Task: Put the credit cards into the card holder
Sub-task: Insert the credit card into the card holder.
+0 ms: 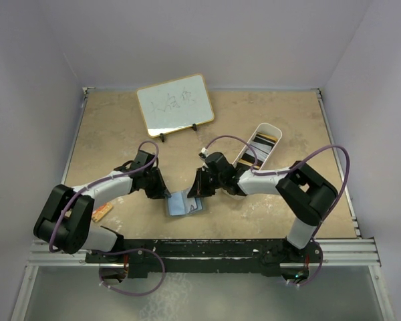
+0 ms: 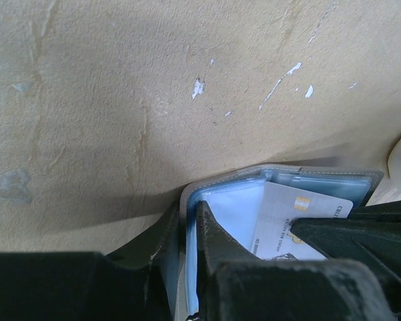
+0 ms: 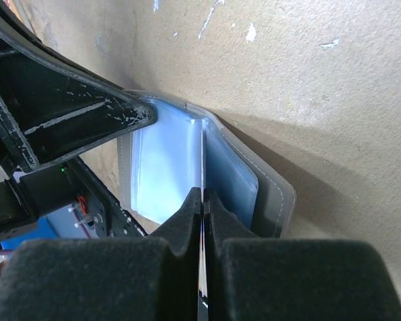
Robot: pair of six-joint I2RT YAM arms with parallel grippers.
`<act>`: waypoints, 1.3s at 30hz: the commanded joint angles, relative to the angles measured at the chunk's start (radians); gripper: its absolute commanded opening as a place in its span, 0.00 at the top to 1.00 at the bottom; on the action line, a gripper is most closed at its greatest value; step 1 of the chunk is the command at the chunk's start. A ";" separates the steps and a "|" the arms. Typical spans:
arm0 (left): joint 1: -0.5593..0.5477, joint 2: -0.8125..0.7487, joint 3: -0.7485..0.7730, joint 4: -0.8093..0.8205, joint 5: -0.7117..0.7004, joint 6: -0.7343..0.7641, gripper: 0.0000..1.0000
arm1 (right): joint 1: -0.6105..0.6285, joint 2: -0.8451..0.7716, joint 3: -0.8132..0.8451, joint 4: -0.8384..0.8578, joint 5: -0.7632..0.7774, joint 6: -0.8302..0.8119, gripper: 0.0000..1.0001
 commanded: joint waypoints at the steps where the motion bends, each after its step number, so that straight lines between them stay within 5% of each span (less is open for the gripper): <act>1: -0.006 0.012 0.009 -0.007 -0.034 0.012 0.91 | -0.005 0.021 -0.010 0.061 -0.041 0.014 1.00; 30: -0.006 0.002 -0.002 0.010 -0.029 -0.019 0.91 | -0.015 0.045 -0.084 0.269 -0.123 0.104 1.00; 39: -0.006 -0.018 -0.005 0.003 -0.035 -0.032 0.84 | -0.017 0.034 -0.098 0.283 -0.114 0.107 1.00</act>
